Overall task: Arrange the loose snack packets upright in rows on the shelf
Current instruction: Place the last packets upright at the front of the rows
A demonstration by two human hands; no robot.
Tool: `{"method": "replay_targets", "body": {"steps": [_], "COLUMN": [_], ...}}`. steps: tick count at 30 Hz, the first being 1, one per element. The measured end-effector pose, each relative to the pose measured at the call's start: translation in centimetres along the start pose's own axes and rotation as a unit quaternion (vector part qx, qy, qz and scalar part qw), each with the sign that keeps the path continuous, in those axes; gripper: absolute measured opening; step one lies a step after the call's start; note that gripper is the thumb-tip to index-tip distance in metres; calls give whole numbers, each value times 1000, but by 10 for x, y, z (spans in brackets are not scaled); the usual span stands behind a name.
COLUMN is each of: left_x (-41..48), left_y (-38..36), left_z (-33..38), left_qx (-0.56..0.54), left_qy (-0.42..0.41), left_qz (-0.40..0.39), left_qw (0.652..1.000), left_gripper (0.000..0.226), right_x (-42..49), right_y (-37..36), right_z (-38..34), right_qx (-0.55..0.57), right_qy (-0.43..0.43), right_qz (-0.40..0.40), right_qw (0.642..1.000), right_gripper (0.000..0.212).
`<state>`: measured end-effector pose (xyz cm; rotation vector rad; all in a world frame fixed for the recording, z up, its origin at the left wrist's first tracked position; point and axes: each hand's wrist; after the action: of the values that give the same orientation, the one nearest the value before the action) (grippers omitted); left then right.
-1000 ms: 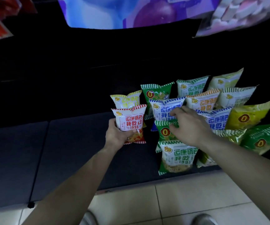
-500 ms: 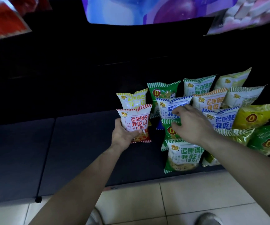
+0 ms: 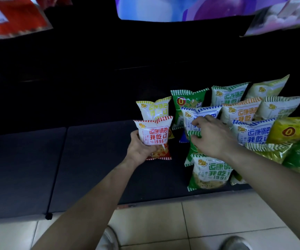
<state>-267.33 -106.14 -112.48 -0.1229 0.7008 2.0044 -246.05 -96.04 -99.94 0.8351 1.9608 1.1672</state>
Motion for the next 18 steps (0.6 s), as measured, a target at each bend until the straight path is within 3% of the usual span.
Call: {"method": "replay_targets", "body": {"steps": [3, 9, 14, 18], "left_x": [3, 13, 21, 23], "left_y": [-2, -5, -6, -3], "left_z": [-1, 5, 5, 3], "left_qx": [-10, -3, 39, 67], "left_qy": [2, 10, 11, -3], "left_qz": [-13, -48, -19, -21], "left_qw": [1000, 999, 999, 998], "left_gripper": [95, 73, 108, 111], "right_x": [0, 2, 3, 14], "right_y": [-1, -3, -3, 3], "right_z": [0, 1, 5, -10], "right_qx": [0, -1, -9, -37], "right_qy": [-4, -7, -7, 27], "right_qz": [0, -4, -4, 1], "right_qw": [1000, 1000, 1000, 999], "right_gripper": [52, 51, 52, 54]}}
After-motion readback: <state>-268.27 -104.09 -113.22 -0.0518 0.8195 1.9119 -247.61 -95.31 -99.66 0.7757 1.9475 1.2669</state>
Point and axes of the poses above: each hand's wrist, its own x-axis towards the middle knuckle, its own y-axis out of the back of the hand, z = x × y, and after that the axes turned 4 degrees about x, right-handed
